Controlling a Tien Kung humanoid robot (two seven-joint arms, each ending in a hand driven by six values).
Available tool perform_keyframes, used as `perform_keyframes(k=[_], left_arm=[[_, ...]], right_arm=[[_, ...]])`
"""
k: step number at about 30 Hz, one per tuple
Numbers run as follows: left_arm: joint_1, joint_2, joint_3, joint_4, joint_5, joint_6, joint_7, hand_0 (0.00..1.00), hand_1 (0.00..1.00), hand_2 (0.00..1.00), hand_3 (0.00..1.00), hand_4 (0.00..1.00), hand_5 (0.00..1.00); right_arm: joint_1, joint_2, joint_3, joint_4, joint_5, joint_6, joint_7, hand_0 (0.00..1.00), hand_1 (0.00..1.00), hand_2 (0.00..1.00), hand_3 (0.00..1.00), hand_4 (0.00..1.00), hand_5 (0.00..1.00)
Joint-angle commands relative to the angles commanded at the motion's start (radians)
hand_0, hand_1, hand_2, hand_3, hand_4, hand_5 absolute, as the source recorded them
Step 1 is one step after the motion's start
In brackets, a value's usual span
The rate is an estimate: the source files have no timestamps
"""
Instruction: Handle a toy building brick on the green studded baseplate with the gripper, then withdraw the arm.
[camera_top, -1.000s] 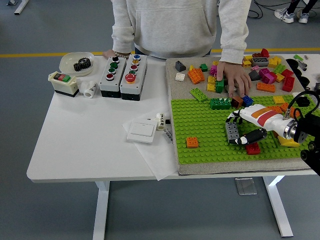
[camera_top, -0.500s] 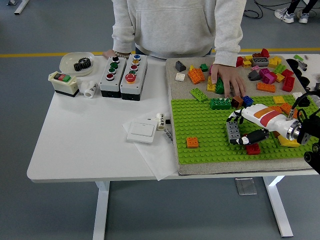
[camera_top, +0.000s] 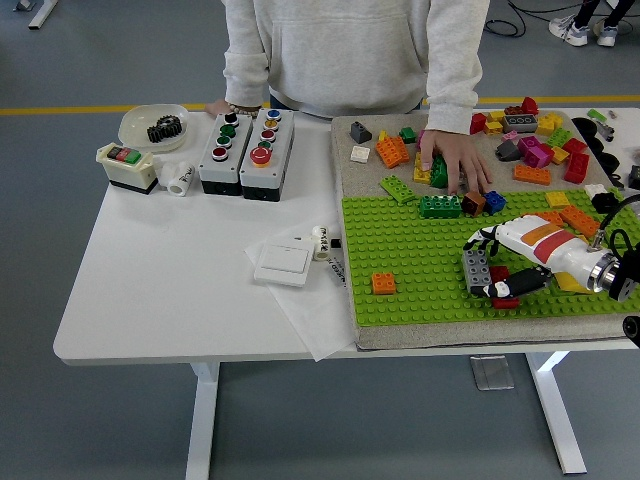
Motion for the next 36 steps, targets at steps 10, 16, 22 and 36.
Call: perform_keyframes(k=[10,16,22,36], left_arm=[[-0.001,-0.001,0.008,-0.001,-0.008,-0.001,-0.004,0.731,0.739,0.746,0.599,0.667,0.603],[-0.002,-0.002,0.013,-0.001,-0.015,-0.001,-0.006,0.731,0.737,0.746,0.599,0.667,0.604],[-0.003,-0.002,0.015,-0.001,-0.017,-0.001,-0.006,0.731,0.736,0.746,0.599,0.666,0.604],[-0.004,-0.001,0.019,-0.002,-0.021,-0.001,-0.006,0.731,0.736,0.746,0.599,0.666,0.603]], right_arm=[[-0.020,-0.010,0.010,0.025,0.006,-0.008,0.009,0.626,0.520,0.562,0.568,0.834,0.463],[-0.027,-0.012,-0.001,0.028,0.002,-0.012,0.011,0.626,0.523,0.563,0.570,0.835,0.457],[-0.030,-0.015,-0.007,0.033,-0.001,-0.015,0.016,0.626,0.525,0.568,0.572,0.837,0.454],[-0.031,-0.016,-0.015,0.021,-0.007,-0.015,0.020,0.629,0.531,0.571,0.576,0.838,0.448]])
